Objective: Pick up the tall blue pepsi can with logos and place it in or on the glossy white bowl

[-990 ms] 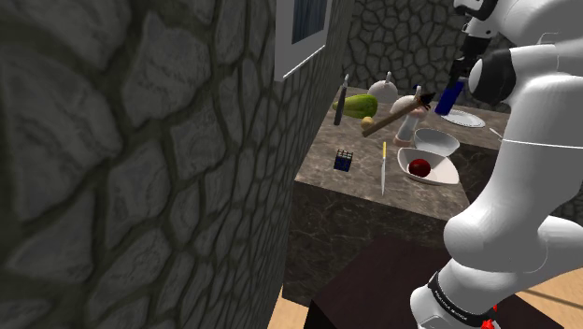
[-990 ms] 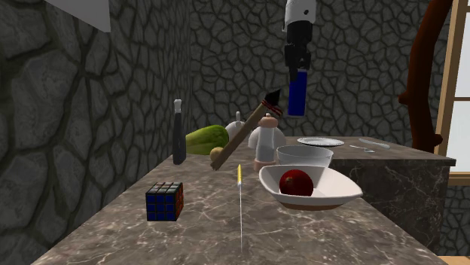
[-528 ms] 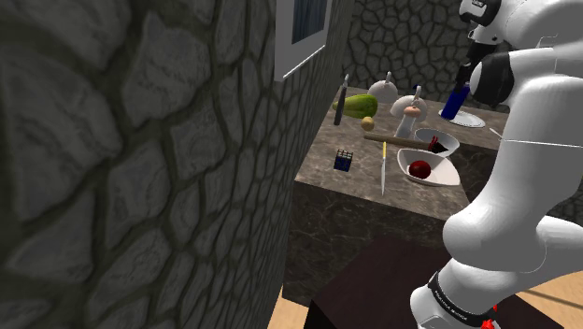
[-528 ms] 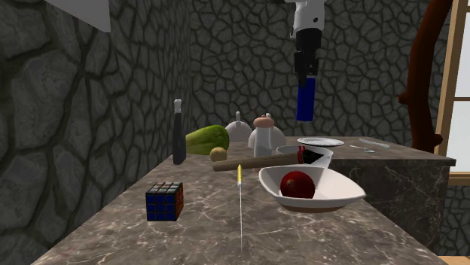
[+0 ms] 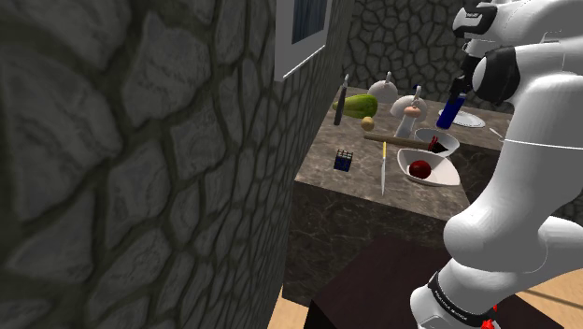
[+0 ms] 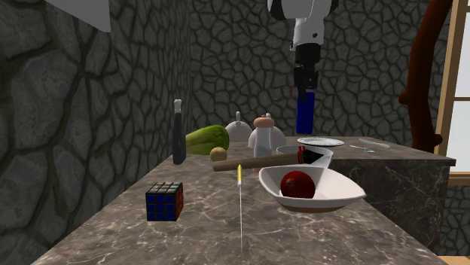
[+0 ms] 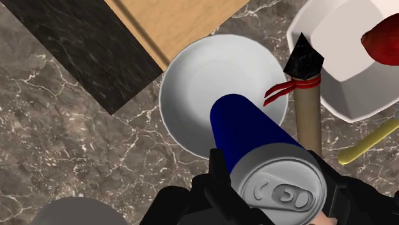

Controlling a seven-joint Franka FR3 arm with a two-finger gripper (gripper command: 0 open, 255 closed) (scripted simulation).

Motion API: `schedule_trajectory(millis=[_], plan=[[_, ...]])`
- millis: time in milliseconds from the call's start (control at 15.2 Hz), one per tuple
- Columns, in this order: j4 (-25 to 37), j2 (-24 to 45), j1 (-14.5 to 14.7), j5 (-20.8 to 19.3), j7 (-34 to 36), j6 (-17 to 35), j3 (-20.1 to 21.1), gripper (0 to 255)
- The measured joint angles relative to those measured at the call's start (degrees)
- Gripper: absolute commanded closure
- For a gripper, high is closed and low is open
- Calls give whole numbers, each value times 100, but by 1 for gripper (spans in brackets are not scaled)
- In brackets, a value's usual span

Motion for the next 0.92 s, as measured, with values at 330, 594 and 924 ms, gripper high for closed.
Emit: schedule_trajectory(millis=[330, 594, 924], plan=[[-436, -37, 61, -13, -7, 399, 9, 255], [-858, -108, 128, -38, -6, 752, 15, 255], [-936, -97, 129, -31, -17, 841, 17, 255]])
